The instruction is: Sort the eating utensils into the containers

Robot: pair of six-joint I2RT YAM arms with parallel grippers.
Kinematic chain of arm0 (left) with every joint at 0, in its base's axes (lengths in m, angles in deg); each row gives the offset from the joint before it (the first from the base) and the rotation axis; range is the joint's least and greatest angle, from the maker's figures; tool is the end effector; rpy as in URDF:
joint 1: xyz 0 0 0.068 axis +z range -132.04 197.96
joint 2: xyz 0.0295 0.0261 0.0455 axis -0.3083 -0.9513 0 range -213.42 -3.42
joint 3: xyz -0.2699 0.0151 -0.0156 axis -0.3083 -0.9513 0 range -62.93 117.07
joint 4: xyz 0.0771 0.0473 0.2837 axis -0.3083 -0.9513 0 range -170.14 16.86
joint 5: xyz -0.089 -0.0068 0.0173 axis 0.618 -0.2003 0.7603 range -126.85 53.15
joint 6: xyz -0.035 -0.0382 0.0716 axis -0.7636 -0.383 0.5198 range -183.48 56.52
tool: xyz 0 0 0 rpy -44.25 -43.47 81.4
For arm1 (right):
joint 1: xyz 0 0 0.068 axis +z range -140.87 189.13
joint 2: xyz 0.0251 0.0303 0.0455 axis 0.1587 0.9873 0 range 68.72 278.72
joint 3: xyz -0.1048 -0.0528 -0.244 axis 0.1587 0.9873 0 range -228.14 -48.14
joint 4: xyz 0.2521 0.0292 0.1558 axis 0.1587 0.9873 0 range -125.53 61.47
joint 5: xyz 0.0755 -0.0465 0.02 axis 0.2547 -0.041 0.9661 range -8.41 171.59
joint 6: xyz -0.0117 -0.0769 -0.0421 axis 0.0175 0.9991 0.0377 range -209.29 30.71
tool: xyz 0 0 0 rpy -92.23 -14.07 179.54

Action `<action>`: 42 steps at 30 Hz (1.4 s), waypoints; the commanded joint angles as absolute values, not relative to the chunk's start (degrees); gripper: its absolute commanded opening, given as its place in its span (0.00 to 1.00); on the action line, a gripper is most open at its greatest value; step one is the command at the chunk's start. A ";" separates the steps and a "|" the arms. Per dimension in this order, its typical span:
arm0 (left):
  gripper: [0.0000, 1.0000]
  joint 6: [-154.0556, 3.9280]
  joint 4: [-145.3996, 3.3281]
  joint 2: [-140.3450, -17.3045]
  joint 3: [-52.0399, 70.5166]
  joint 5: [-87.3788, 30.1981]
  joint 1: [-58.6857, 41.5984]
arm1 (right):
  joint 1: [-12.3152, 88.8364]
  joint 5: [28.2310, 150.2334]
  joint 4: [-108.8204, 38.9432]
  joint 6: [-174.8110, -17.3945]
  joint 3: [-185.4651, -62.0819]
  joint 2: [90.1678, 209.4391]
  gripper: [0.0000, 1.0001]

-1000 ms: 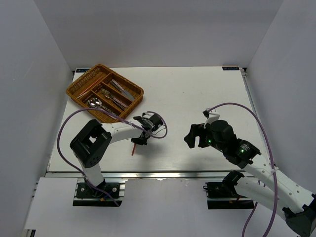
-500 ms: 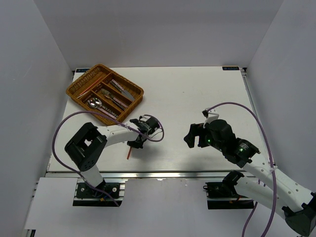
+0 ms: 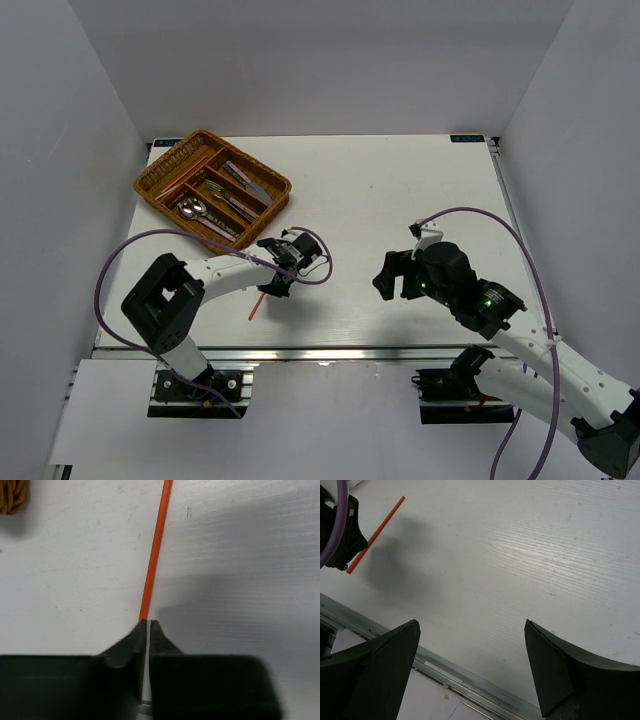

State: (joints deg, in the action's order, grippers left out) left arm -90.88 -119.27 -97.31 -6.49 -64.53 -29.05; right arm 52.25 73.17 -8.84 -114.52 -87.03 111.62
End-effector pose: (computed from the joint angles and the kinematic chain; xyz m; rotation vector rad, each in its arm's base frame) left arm 0.2417 -0.2058 0.1073 0.4275 2.6947 0.4429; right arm 0.1871 0.1595 0.2543 -0.2449 2.1366 0.5563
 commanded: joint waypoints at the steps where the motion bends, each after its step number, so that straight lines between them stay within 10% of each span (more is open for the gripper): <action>1: 0.22 -89.16 -120.07 -96.14 -5.45 -65.51 -28.63 | 51.94 73.15 -9.87 -113.99 -89.01 111.70 0.89; 3: 0.43 -87.66 -119.81 -95.97 -5.80 -63.32 -27.06 | 51.94 73.33 -9.96 -113.90 -89.01 111.88 0.89; 10: 0.49 -83.18 -120.07 -91.40 -7.64 -49.70 -21.60 | 52.02 73.33 -9.87 -113.72 -88.48 111.70 0.89; 34: 0.46 -81.77 -119.72 -96.05 -10.11 -42.92 -16.50 | 51.94 74.47 -10.40 -113.28 -87.96 111.09 0.89; 42: 0.24 -82.12 -118.06 -101.76 -11.16 -38.71 -15.62 | 52.02 74.56 -10.49 -113.02 -87.60 110.03 0.89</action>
State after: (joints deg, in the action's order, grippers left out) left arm -82.29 -120.75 -98.11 -9.61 -41.08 -15.93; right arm 52.22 74.26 -8.70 -114.22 -87.03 111.05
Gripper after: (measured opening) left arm 0.318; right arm 0.894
